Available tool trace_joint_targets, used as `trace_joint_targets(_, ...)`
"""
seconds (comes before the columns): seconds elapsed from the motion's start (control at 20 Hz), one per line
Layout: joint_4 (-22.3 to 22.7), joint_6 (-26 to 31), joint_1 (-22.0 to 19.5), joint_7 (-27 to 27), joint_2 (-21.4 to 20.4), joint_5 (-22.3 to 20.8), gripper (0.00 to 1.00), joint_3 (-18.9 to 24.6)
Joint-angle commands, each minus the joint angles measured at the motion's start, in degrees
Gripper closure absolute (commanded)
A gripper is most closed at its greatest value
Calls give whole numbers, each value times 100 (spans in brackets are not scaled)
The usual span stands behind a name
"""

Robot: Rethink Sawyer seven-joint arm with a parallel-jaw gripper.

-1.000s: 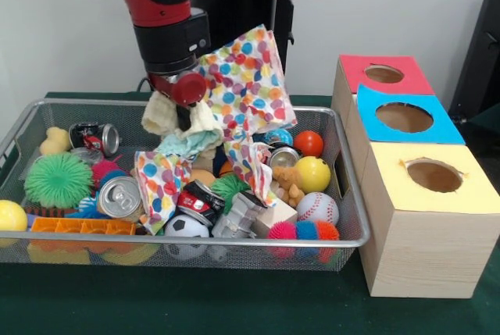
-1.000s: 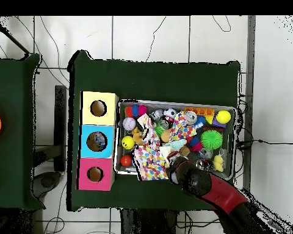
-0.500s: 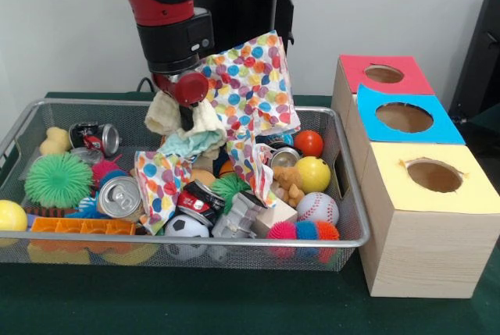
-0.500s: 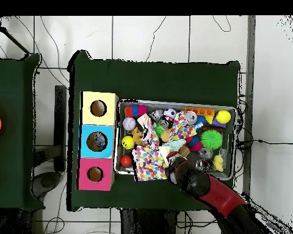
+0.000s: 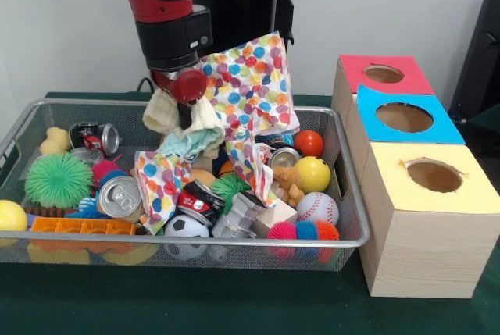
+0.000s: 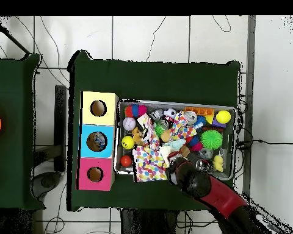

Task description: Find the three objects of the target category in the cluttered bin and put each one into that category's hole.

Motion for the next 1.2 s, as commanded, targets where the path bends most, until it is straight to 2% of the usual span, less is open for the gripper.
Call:
trace_joint_targets(0.05,611,774,98,410,82,-59,100,-71)
trace_joint_targets(0.15,482,1055,138,295,-46,-47,100,-152)
trace_joint_targets(0.25,700,1007,255,474,-343,30,100,-235)
trace_joint_targets(0.35,1110,910,315,789,-583,216,100,-101)
trace_joint_targets(0.5,1429,866,358,980,-787,410,100,135)
trace_joint_targets(0.6,1467,959,353,934,-897,523,100,239)
trace_joint_targets(0.85,1413,1436,589,848,-1433,818,100,48)
trace_joint_targets(1.0,1246,1727,704,771,-1605,900,100,-85)
trace_joint_targets(1.2,1081,1871,638,652,-1640,951,100,-5)
